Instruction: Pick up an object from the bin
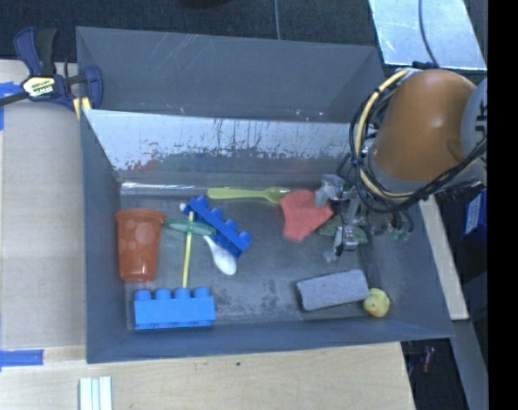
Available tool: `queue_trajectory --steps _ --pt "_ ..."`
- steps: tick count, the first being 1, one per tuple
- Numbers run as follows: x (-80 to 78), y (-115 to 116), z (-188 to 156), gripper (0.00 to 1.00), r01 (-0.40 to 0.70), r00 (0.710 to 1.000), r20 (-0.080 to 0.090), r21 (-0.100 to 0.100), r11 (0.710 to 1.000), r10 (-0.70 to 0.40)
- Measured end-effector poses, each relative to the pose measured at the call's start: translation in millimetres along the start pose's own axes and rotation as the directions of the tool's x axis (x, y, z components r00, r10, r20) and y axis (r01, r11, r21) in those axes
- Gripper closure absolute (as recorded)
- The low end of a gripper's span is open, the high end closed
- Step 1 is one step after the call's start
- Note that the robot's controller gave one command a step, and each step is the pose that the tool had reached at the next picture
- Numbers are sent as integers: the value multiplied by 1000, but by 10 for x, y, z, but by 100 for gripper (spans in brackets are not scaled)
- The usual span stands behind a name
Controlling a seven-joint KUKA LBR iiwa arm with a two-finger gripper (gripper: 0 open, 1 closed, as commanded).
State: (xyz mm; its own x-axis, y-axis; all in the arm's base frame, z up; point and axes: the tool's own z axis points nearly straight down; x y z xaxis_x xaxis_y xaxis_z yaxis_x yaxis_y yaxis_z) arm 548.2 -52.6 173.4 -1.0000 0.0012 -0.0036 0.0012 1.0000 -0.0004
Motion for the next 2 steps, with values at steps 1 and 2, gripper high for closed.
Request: queue_trajectory --steps 1,2 --pt "-470 -365 714 0 19 1000 10 2 1000 -19" --pt "-434 -281 987 0 205 979 13 3 979 -205"
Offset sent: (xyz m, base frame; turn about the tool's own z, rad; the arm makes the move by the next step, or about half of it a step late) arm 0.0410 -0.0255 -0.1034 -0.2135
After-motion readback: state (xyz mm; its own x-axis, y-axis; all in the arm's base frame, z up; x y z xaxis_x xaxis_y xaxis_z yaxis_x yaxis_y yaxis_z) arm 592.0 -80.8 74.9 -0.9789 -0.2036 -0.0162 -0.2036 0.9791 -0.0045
